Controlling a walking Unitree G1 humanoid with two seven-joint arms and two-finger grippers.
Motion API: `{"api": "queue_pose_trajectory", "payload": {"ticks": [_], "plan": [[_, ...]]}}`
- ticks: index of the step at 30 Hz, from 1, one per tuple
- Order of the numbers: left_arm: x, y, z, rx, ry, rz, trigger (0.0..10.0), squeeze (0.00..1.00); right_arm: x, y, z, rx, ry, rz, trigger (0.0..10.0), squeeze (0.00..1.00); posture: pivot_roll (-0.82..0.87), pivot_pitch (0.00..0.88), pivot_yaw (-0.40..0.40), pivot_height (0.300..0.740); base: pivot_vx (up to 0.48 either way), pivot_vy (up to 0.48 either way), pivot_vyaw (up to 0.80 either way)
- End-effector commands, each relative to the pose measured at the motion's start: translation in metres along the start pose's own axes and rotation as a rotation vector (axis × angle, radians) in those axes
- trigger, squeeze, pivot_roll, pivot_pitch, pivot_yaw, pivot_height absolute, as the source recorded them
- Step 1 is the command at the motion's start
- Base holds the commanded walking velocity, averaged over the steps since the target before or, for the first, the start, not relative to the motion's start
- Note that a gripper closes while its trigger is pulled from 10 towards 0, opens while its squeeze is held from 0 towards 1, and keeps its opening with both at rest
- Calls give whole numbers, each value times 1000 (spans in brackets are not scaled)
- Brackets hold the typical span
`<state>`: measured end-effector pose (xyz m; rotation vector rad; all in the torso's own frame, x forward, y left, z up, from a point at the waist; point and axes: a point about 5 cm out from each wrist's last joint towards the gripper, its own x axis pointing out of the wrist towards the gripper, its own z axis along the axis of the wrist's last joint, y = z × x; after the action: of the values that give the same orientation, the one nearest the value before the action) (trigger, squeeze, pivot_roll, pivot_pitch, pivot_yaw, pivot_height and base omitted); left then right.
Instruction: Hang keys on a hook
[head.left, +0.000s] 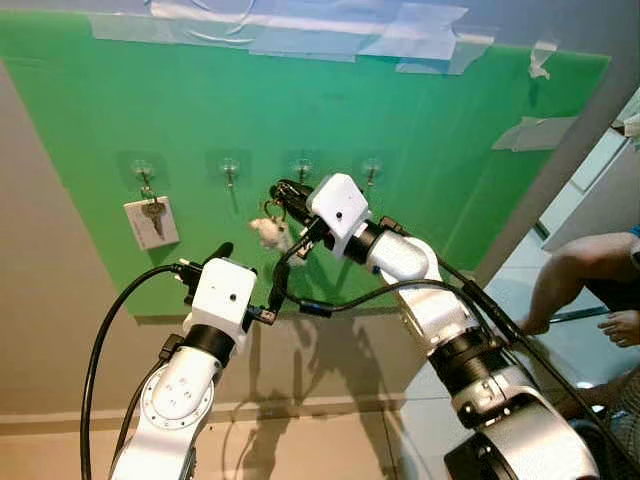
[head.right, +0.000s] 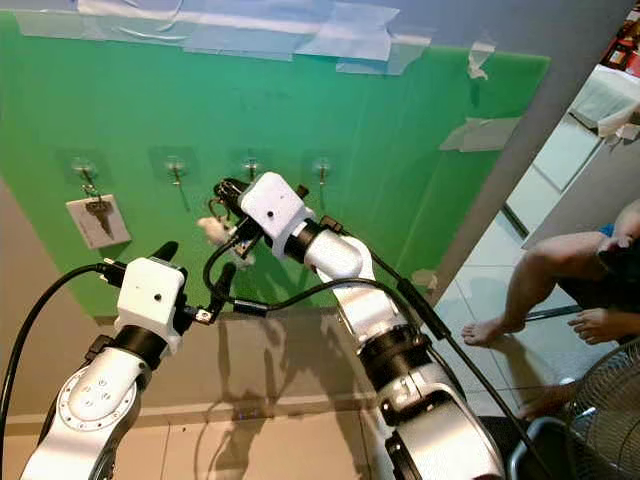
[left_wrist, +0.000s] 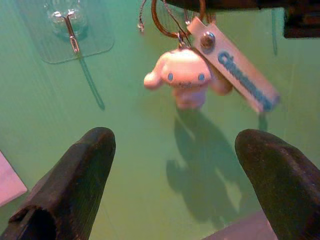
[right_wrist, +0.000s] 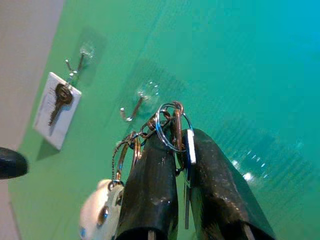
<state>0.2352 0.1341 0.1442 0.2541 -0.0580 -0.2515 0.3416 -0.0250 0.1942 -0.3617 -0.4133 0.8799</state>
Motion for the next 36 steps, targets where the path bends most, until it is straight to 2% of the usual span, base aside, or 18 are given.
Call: {"api": "queue_pose_trajectory", "payload": {"ticks": [1,11,13,18,21,29,36], "plan": [[1,-2,0,4,-6,-15,10000,0,-1,-7,-1,-31,2,-14,0,0,42,0,-76,740,0,0,0],[0,-2,0,4,-5,-18,10000,0,-5,-20,-11,-76,50,-41,0,0,39,0,-73,740,0,0,0],[0,-2,0,3,-4,-18,10000,0,-8,-28,-15,-107,76,-59,0,0,41,0,-73,740,0,0,0],[-1,-2,0,5,-3,-19,10000,0,-9,-36,-16,-129,90,-76,0,0,42,0,-71,740,0,0,0],[0,-2,0,8,-3,-21,10000,0,-8,-40,-14,-148,82,-83,0,0,43,0,-71,740,0,0,0],[-1,-2,0,13,-5,-23,10000,0,-7,-39,-14,-164,73,-88,0,0,46,0,-73,740,0,0,0],[-3,-2,0,17,-4,-23,10000,0,-3,-42,-3,-226,4,-99,0,0,50,0,-75,740,0,0,0]]}}
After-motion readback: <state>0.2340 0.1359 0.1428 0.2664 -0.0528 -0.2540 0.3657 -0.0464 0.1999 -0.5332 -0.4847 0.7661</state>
